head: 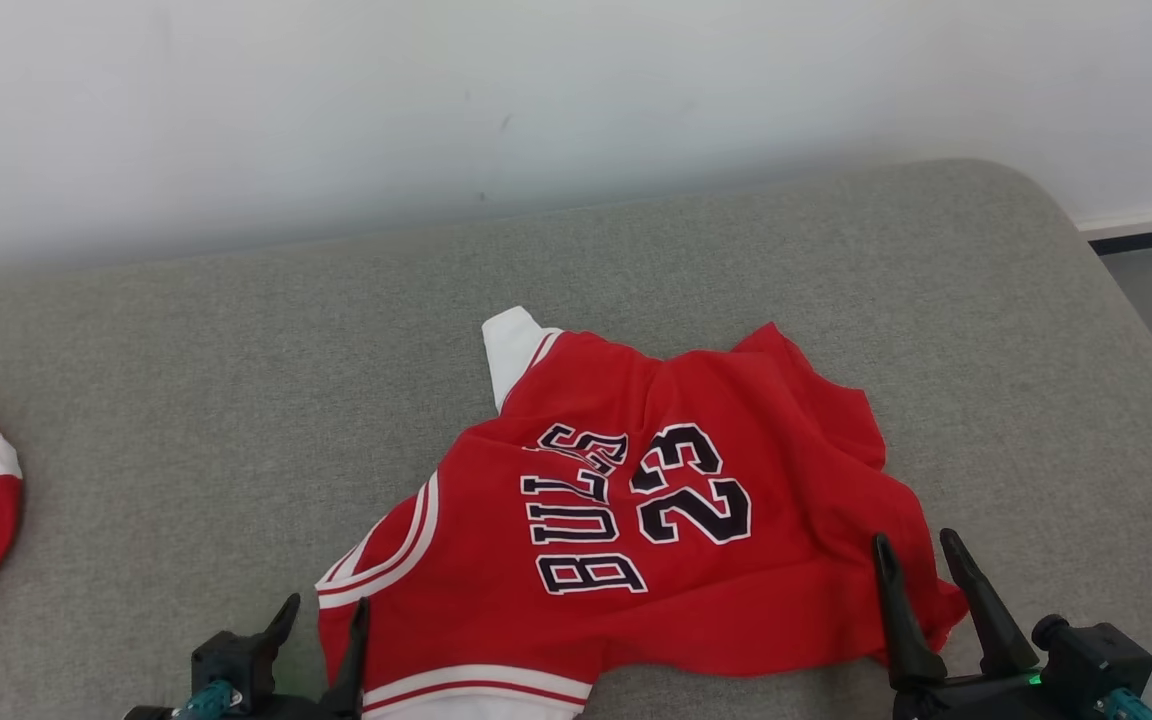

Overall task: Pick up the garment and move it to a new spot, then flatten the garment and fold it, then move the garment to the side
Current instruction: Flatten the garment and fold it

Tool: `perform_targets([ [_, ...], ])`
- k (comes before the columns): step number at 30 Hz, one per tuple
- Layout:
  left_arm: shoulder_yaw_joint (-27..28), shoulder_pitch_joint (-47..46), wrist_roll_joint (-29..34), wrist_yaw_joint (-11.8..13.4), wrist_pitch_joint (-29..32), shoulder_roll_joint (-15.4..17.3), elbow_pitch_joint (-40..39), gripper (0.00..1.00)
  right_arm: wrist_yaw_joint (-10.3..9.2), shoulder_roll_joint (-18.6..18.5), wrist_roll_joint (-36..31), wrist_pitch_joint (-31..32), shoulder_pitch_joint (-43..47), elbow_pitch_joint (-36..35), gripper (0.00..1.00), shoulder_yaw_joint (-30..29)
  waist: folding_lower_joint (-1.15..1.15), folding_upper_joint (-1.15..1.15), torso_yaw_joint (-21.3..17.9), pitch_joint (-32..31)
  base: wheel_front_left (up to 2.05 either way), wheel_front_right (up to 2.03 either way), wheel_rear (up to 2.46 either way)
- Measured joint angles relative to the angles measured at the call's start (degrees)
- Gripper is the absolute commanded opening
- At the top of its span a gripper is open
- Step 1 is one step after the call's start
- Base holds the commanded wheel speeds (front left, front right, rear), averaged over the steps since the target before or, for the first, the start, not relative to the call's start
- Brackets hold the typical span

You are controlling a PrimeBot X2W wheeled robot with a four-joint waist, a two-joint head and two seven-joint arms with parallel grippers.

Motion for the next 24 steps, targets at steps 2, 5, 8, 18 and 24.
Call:
perform_targets([
  [2, -0.4, -1.4, -0.4, 0.0, 0.0, 0.6, 2.1, 1.0, 0.0, 0.1, 0.0, 0.0, -0.3, 0.2, 1.0, 0.1, 0.0, 0.0, -0.6, 0.4, 0.0, 0.0, 0.0],
  [5, -1.3, -2.8, -1.0, 0.0, 0.0, 1.2, 4.2, 1.0, 0.0, 0.2, -0.1, 0.0, -0.4, 0.5, 1.0, 0.0, 0.0, 0.0, -1.3, 0.8, 0.0, 0.0, 0.0],
  [8, -3.0, -3.7, -2.7, 0.0, 0.0, 1.5, 6.0, 1.0, 0.0, 0.4, -0.5, 0.0, -0.4, 0.6, 1.0, 0.1, 0.0, 0.0, -1.8, 1.0, 0.0, 0.0, 0.0],
  [18, -1.3, -6.1, -3.9, 0.0, 0.0, 3.8, 1.7, 0.0, 0.0, 0.8, -1.4, 0.0, -0.3, 0.1, 1.0, -1.4, 0.0, 0.0, 0.0, 0.9, 0.0, 0.0, 0.0],
  [24, 4.8, -4.5, -3.0, 0.0, 0.0, 6.6, -1.8, 0.0, 0.0, 1.2, -1.5, 0.0, -0.5, 0.4, 1.0, -1.5, 0.0, 0.0, 2.1, 0.7, 0.0, 0.0, 0.0],
])
